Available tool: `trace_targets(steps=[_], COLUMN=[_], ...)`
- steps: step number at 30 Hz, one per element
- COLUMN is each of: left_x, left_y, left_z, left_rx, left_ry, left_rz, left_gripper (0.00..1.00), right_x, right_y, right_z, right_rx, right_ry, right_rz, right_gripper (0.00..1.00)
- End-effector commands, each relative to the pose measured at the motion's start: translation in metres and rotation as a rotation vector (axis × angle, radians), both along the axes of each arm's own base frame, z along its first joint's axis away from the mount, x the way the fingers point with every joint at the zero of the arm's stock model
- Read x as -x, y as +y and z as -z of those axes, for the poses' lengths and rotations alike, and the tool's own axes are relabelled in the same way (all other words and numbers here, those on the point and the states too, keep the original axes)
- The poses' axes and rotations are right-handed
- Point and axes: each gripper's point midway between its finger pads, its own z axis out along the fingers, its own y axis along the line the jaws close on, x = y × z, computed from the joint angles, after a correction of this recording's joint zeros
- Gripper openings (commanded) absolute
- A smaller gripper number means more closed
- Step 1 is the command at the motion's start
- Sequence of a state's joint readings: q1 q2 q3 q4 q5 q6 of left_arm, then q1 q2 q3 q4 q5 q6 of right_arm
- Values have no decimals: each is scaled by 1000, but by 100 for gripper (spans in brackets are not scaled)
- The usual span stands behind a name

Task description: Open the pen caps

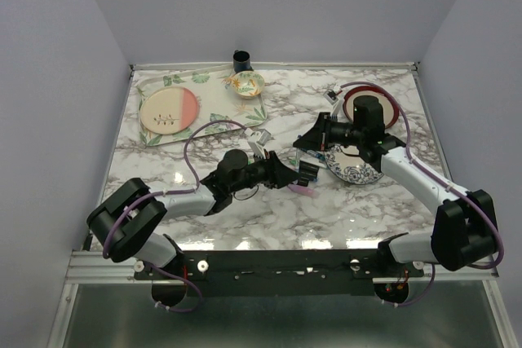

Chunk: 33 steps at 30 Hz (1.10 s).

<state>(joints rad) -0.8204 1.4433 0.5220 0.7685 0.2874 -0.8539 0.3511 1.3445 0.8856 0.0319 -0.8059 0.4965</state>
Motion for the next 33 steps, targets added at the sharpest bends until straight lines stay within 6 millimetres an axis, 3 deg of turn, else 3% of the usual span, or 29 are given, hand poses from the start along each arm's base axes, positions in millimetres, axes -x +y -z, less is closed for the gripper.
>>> trace_targets(steps=[1, 6, 9, 11, 14, 22, 24, 25, 26, 27, 29, 32, 33], left_x=[9, 13, 13, 13, 7, -18, -19, -19, -18, -17, -9, 3, 8], left_y=[-12, -16, -16, -15, -12, 0, 0, 0, 0, -1, -5, -7, -7], left_z=[-6, -8, -11, -14, -19, -36, -37, -35, -35, -34, -27, -11, -6], left_rx=[20, 40, 41, 41, 32, 11, 10, 1, 0, 0, -4, -15, -18], left_ry=[-14, -10, -15, -24, -45, -97, -102, -99, -98, -97, -82, -37, -23], left_rz=[80, 115, 118, 114, 80, -68, -77, -78, -67, -58, -9, 42, 62], left_gripper=[38, 0, 0, 0, 0, 0, 0, 0, 0, 0, 0, 0, 0], right_x=[-2, -3, -1, 7, 22, 34, 36, 36, 35, 34, 27, -1, -17], right_y=[0, 0, 1, 5, 10, 15, 17, 18, 18, 18, 18, 17, 16], right_z=[-2, -1, -1, -4, -2, 15, 14, 13, 9, 7, -2, -31, -56], right_rx=[-5, -3, 8, -9, -46, -62, -63, -63, -66, -64, -44, 10, -1], right_ry=[6, -2, -29, -59, -63, 29, 33, 33, 21, 20, -19, -149, -212], right_rz=[-11, -18, -53, -134, -258, -351, -359, -359, -361, -353, -324, -251, -221], right_gripper=[1, 1, 4, 21, 35, 40, 36, 28, 6, 1, 1, 0, 1])
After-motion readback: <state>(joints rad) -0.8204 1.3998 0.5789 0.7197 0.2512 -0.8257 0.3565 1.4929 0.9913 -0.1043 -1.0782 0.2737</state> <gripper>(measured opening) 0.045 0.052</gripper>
